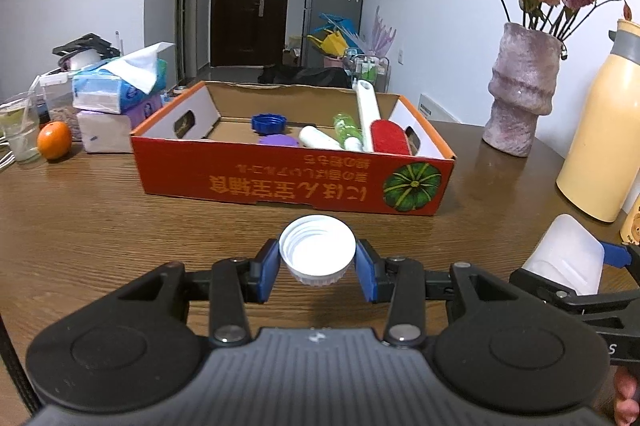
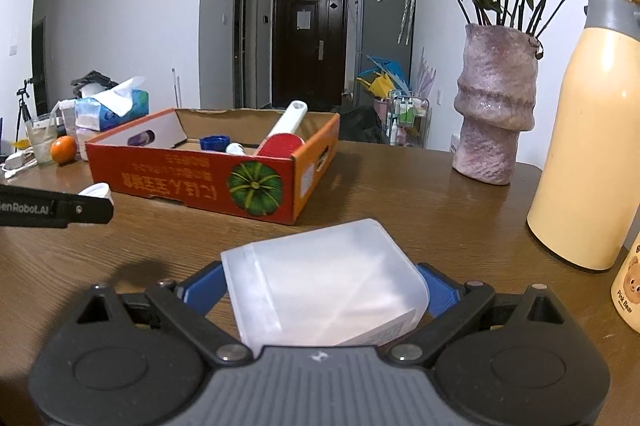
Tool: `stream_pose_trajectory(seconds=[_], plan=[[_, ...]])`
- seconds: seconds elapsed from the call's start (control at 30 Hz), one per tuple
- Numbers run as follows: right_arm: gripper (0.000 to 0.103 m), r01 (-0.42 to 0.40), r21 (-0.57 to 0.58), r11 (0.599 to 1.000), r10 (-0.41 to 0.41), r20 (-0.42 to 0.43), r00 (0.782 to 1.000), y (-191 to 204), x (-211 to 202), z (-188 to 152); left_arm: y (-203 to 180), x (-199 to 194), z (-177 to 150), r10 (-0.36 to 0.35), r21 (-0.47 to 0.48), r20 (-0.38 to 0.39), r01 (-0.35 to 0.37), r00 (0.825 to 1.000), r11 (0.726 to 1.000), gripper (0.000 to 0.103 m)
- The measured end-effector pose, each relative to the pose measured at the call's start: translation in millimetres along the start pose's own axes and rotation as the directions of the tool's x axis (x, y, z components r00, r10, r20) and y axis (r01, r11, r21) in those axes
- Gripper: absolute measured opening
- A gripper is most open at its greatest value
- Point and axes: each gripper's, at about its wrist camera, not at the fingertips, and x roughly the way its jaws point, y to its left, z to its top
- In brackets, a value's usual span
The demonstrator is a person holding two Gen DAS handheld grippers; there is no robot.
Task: Organize rigid objects
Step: 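Carry the white cap and frosted container over the cardboard box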
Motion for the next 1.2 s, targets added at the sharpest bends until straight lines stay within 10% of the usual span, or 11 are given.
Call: stream_pose_trajectory(seconds=[1.2], plan=[[0.099,0.036,0.083,0.996,-0.046,0.118,0.992,101.7,14.7,44.6,88.5,-4.4,42.0,-0.004,-0.104,0.075,0.012,0.997,0.995,0.041]])
